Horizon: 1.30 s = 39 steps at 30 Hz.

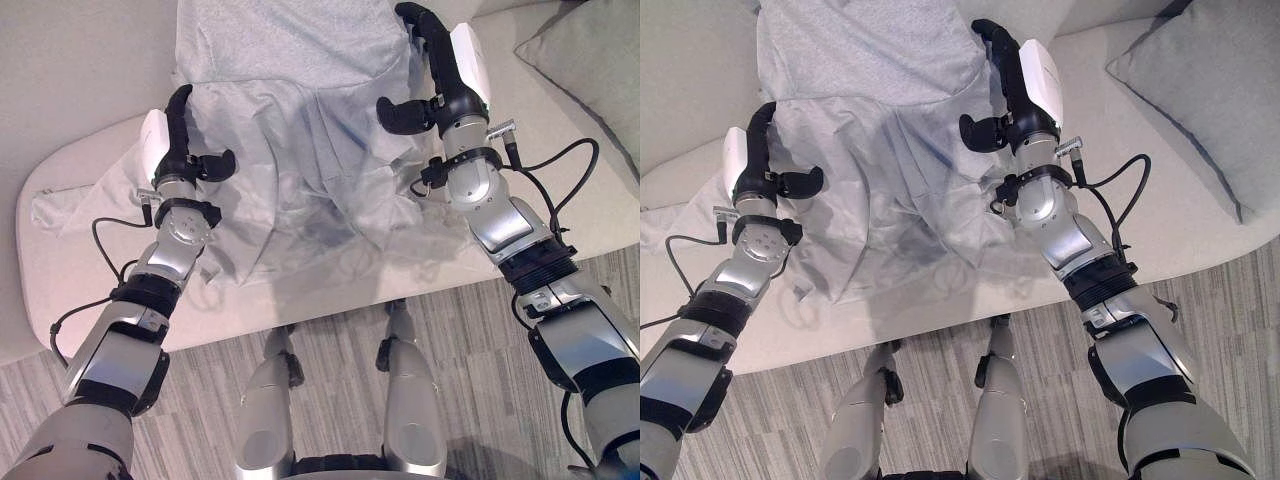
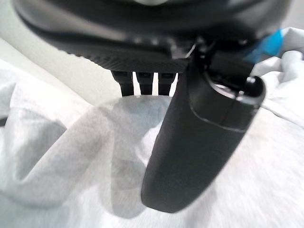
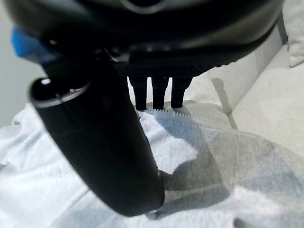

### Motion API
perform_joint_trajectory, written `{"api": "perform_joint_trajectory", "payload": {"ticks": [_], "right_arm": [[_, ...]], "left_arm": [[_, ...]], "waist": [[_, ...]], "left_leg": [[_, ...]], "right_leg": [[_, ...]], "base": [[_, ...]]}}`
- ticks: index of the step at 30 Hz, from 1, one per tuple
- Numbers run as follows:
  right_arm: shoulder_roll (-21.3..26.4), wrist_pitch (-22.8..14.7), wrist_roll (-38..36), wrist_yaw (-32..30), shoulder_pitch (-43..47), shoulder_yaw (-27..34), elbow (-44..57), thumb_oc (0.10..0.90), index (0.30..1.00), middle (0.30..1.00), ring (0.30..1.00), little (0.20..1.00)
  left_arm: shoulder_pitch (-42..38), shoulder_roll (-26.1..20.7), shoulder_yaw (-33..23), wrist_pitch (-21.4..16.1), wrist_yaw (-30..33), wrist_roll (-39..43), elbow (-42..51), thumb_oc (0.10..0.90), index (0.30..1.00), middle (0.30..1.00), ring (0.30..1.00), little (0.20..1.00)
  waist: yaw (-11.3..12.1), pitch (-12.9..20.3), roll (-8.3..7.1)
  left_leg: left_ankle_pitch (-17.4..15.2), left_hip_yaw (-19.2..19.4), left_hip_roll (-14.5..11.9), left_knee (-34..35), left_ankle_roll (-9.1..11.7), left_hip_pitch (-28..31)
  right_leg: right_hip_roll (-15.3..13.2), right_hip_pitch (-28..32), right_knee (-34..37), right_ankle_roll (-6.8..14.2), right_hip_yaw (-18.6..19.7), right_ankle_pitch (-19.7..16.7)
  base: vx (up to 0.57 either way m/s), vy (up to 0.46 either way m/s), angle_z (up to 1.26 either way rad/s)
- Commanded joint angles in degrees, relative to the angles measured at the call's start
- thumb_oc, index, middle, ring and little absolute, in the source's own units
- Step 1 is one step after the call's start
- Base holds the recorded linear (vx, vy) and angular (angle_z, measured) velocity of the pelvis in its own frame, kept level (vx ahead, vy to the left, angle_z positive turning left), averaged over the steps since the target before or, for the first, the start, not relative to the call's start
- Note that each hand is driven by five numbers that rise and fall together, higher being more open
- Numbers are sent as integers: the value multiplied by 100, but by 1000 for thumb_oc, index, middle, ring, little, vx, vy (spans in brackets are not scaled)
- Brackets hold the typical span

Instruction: Hang the clothes on the sofa on the clothes rack.

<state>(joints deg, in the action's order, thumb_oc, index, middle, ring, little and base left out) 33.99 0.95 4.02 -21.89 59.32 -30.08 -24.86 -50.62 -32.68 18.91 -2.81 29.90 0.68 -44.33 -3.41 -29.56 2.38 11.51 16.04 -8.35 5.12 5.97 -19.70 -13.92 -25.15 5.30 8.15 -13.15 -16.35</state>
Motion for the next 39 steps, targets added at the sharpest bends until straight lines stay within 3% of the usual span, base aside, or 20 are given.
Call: {"api": "perform_joint_trajectory", "payload": {"ticks": [1,4,5,6,8,10,19,26,28,31,33,34,36,39], "right_arm": [[-326,-331,-2,42,445,-234,433,800,900,900,900,900],[-395,-356,31,87,214,-240,500,800,900,900,900,900],[-403,-378,29,99,170,-261,509,800,900,900,900,900],[-424,-389,33,122,57,-276,593,800,900,900,900,900],[-426,-390,45,140,-28,-254,653,800,900,900,900,900],[-446,-407,60,145,-226,-207,783,800,900,900,900,900],[-393,-540,173,100,-1191,230,1388,800,900,900,900,900],[-398,-888,-514,288,-1791,561,2137,800,900,900,900,900],[-334,-827,-378,377,-1869,470,2132,800,900,900,900,900],[-297,-447,265,255,-1868,351,1504,800,900,900,900,900],[-362,-252,577,73,-1737,278,965,800,900,900,900,900],[-479,-12,988,-188,-1423,280,225,800,900,900,900,900],[-562,146,1210,-358,-1205,265,-224,400,300,300,300,300],[-699,164,1045,-611,-1109,450,-421,400,300,300,300,300]], "left_arm": [[-857,-613,82,-230,108,142,-67,800,900,900,900,900],[-1090,-655,206,-190,126,17,-206,800,900,900,900,900],[-1168,-704,233,-177,139,-11,-261,725,787,787,787,787],[-1306,-760,287,-151,155,-77,-291,591,587,587,587,587],[-1326,-779,283,-148,184,-89,-275,536,505,505,505,505],[-1342,-762,262,-144,229,-103,-198,400,300,300,300,300],[-1263,-833,143,-127,480,-482,346,400,300,300,300,300],[-1070,-931,0,-142,532,-570,679,400,300,300,300,300],[-1066,-940,8,-137,521,-568,656,400,300,300,300,300],[-1081,-949,24,-125,544,-563,652,400,300,300,300,300],[-1099,-928,28,-141,587,-596,720,400,300,300,300,300],[-1106,-870,-12,-181,649,-625,842,400,300,300,300,300],[-1126,-853,-24,-198,684,-630,922,400,300,300,300,300],[-1155,-894,-113,-206,766,-696,1128,400,300,300,300,300]], "waist": [[140,79,-442],[90,68,-465],[72,58,-467],[38,48,-480],[23,38,-488],[3,18,-501],[-80,-22,-509],[-98,-22,-527],[-103,-22,-535],[-87,-23,-511],[-72,-23,-480],[-22,-23,-407],[1,-23,-365],[15,-23,-299]], "left_leg": [[-705,-398,-120,-409,227,-134],[-730,-406,-116,-458,223,-181],[-735,-407,-109,-482,221,-210],[-744,-414,-113,-511,217,-252],[-754,-416,-113,-543,211,-280],[-788,-432,-106,-601,205,-316],[-829,-495,-108,-659,226,-372],[-844,-488,-127,-675,251,-334],[-840,-479,-139,-691,267,-347],[-826,-503,-146,-728,277,-421],[-819,-524,-133,-718,277,-455],[-801,-562,-115,-695,280,-517],[-790,-579,-93,-675,279,-550],[-761,-590,-67,-597,278,-537]], "right_leg": [[-594,66,-30,384,228,114],[-596,36,-30,379,243,99],[-594,12,-30,384,254,87],[-595,-22,-30,385,258,79],[-593,-31,-30,387,256,74],[-589,-37,-30,383,256,78],[-620,-12,-30,381,251,79],[-612,33,-30,391,254,76],[-612,24,-30,399,247,66],[-613,-2,-30,398,235,68],[-616,-9,-30,398,216,70],[-642,-54,-30,403,202,60],[-648,-77,-30,409,202,56],[-669,-81,-30,420,199,67]], "base": [[0,0,0],[0,0,0],[0,0,0],[0,0,0],[0,0,0],[0,0,0],[6,2,1],[0,0,0],[0,0,0],[0,0,0],[0,0,0],[0,0,0],[-3,16,2],[2,32,6]]}}
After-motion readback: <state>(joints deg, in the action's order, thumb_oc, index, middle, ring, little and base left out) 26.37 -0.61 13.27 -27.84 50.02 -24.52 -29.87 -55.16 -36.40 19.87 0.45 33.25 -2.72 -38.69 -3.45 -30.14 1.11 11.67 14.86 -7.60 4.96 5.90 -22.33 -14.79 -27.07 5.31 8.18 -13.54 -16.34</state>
